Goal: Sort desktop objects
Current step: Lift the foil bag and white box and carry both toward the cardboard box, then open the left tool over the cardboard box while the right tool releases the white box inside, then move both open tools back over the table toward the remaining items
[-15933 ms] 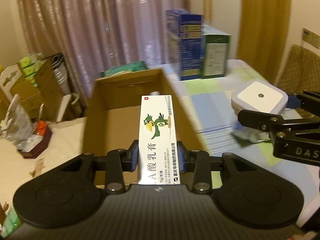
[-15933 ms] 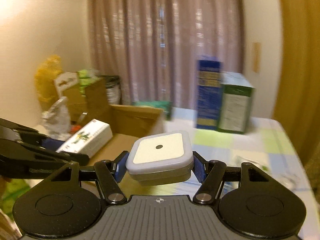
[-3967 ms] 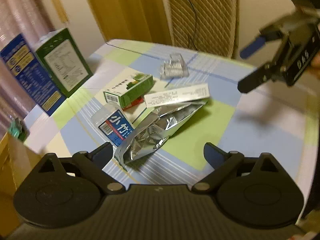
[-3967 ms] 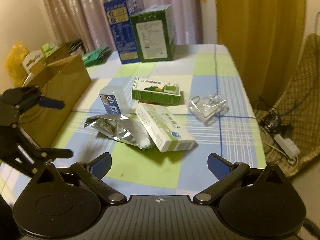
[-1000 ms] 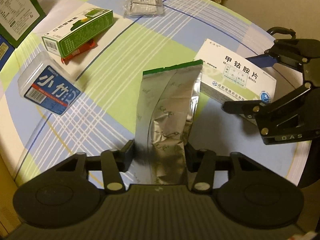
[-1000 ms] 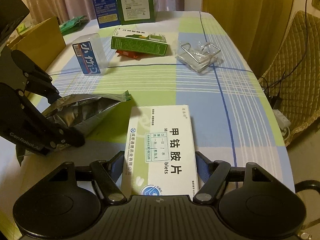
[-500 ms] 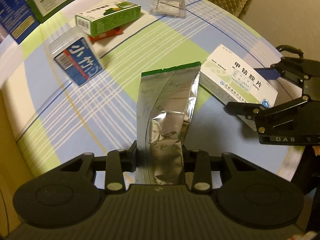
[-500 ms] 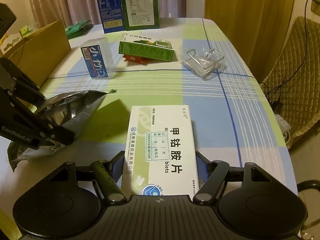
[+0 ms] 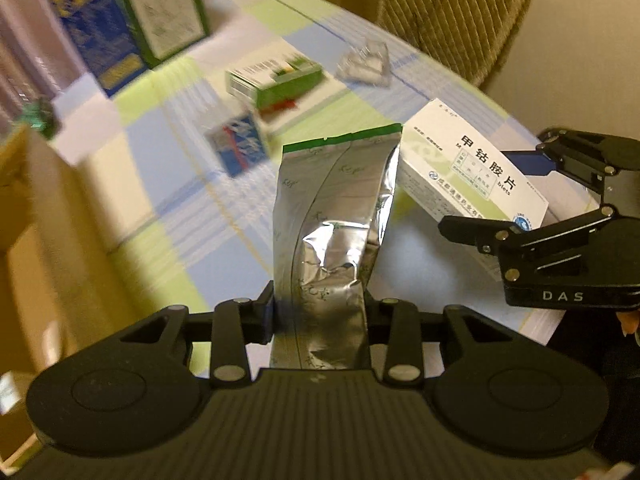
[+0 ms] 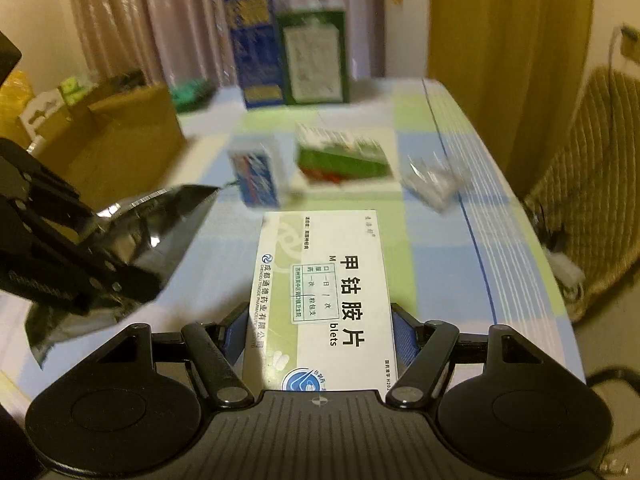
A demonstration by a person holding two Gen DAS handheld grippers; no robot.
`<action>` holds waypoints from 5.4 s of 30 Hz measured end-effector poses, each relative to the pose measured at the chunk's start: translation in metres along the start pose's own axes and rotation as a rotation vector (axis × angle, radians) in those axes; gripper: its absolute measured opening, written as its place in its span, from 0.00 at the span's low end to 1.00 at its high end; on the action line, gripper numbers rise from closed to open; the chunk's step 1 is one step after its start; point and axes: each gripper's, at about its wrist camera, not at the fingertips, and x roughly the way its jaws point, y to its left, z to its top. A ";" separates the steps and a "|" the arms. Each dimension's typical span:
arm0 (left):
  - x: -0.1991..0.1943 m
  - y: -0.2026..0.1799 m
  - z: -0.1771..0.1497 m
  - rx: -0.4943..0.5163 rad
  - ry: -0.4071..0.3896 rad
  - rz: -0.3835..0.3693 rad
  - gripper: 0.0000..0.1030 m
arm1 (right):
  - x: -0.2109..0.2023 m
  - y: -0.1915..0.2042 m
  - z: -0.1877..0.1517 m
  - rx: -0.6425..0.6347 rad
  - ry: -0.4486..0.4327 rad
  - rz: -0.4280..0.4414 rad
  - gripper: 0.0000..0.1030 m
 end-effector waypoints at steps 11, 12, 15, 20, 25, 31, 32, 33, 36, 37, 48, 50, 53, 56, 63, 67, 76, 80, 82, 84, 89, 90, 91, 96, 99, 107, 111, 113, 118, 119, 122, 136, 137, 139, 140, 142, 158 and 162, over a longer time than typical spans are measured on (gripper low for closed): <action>-0.105 0.084 -0.045 -0.119 -0.078 0.162 0.31 | -0.023 0.104 0.058 -0.129 -0.100 0.114 0.66; -0.111 0.094 -0.050 -0.132 -0.079 0.178 0.31 | -0.022 0.116 0.062 -0.144 -0.104 0.126 0.66; -0.124 0.121 -0.066 -0.176 -0.075 0.205 0.31 | -0.017 0.144 0.070 -0.179 -0.105 0.148 0.66; -0.133 0.159 -0.091 -0.231 -0.053 0.213 0.31 | -0.003 0.182 0.079 -0.220 -0.094 0.178 0.66; -0.123 0.188 -0.108 -0.274 -0.025 0.186 0.31 | 0.017 0.208 0.086 -0.255 -0.083 0.191 0.66; -0.103 0.210 -0.109 -0.277 0.008 0.149 0.31 | 0.037 0.221 0.095 -0.266 -0.074 0.181 0.66; -0.099 0.213 -0.108 -0.276 0.013 0.138 0.31 | 0.041 0.222 0.096 -0.266 -0.072 0.178 0.66; -0.095 0.215 -0.107 -0.274 0.019 0.130 0.31 | 0.043 0.222 0.098 -0.266 -0.070 0.175 0.66; -0.086 0.221 -0.102 -0.263 0.040 0.122 0.31 | 0.052 0.223 0.100 -0.265 -0.065 0.168 0.66; -0.083 0.224 -0.101 -0.257 0.049 0.120 0.31 | 0.054 0.223 0.101 -0.263 -0.064 0.165 0.66; -0.063 0.246 -0.078 -0.236 0.047 0.156 0.31 | 0.078 0.226 0.110 -0.251 -0.059 0.153 0.66; -0.059 0.249 -0.074 -0.236 0.039 0.172 0.31 | 0.082 0.228 0.112 -0.247 -0.062 0.156 0.66; -0.048 0.260 -0.071 -0.265 0.036 0.180 0.30 | 0.089 0.232 0.118 -0.246 -0.064 0.162 0.66; -0.037 0.272 -0.074 -0.309 0.023 0.188 0.30 | 0.095 0.237 0.125 -0.244 -0.067 0.169 0.66; -0.046 0.293 -0.078 -0.388 -0.046 0.209 0.30 | 0.107 0.252 0.137 -0.247 -0.065 0.203 0.66; -0.054 0.298 -0.085 -0.413 -0.068 0.211 0.30 | 0.115 0.261 0.141 -0.233 -0.050 0.244 0.66; -0.075 0.295 -0.106 -0.446 -0.099 0.223 0.29 | 0.114 0.255 0.143 -0.196 -0.079 0.261 0.69; -0.083 0.284 -0.109 -0.455 -0.123 0.211 0.33 | 0.102 0.236 0.137 -0.162 -0.090 0.232 0.76; -0.087 0.274 -0.110 -0.454 -0.138 0.210 0.42 | 0.095 0.225 0.132 -0.149 -0.093 0.217 0.83; -0.094 0.262 -0.110 -0.455 -0.163 0.204 0.53 | 0.087 0.213 0.125 -0.136 -0.094 0.201 0.86; -0.108 0.226 -0.107 -0.437 -0.231 0.169 0.83 | 0.059 0.178 0.096 -0.084 -0.088 0.169 0.97; -0.111 0.217 -0.105 -0.432 -0.246 0.159 0.90 | 0.054 0.173 0.090 -0.075 -0.086 0.164 0.98; -0.114 0.208 -0.104 -0.428 -0.265 0.151 0.96 | 0.048 0.166 0.084 -0.068 -0.082 0.160 0.98; -0.125 0.158 -0.093 -0.380 -0.324 0.112 0.99 | 0.019 0.129 0.052 -0.030 -0.061 0.109 0.98; -0.129 0.124 -0.086 -0.333 -0.351 0.106 0.99 | 0.002 0.106 0.035 -0.007 -0.050 0.073 0.98; -0.112 0.044 -0.077 -0.252 -0.383 0.050 0.99 | -0.040 0.046 0.003 0.054 -0.065 -0.017 0.98; -0.098 0.015 -0.076 -0.246 -0.397 0.034 0.99 | -0.056 0.023 -0.005 0.085 -0.074 -0.040 0.98; -0.091 0.005 -0.076 -0.250 -0.403 0.021 0.99 | -0.063 0.012 -0.008 0.092 -0.083 -0.053 0.98; -0.076 -0.018 -0.070 -0.257 -0.403 0.056 0.99 | -0.074 -0.011 -0.013 0.106 -0.099 -0.075 0.98; -0.073 -0.020 -0.069 -0.259 -0.401 0.059 0.99 | -0.075 -0.015 -0.014 0.112 -0.099 -0.076 0.98; -0.066 -0.024 -0.065 -0.275 -0.390 0.056 0.99 | -0.075 -0.025 -0.016 0.129 -0.095 -0.079 0.98; -0.038 -0.041 -0.060 -0.277 -0.321 0.044 0.99 | -0.066 -0.054 -0.030 0.179 -0.066 -0.081 0.98; -0.036 -0.041 -0.059 -0.277 -0.319 0.044 0.99 | -0.065 -0.055 -0.032 0.183 -0.063 -0.084 0.98; -0.034 -0.042 -0.058 -0.276 -0.315 0.041 0.99 | -0.064 -0.059 -0.035 0.191 -0.055 -0.087 0.98; -0.032 -0.043 -0.057 -0.276 -0.312 0.040 0.99 | -0.063 -0.061 -0.037 0.199 -0.050 -0.087 0.98; -0.030 -0.044 -0.056 -0.273 -0.306 0.044 0.99 | -0.063 -0.064 -0.038 0.216 -0.047 -0.080 0.98; -0.006 -0.034 -0.040 -0.310 -0.312 0.060 0.99 | -0.041 -0.073 -0.022 0.193 -0.012 -0.052 0.98; 0.006 -0.028 -0.034 -0.333 -0.318 0.075 0.99 | -0.031 -0.080 -0.013 0.193 -0.004 -0.054 0.98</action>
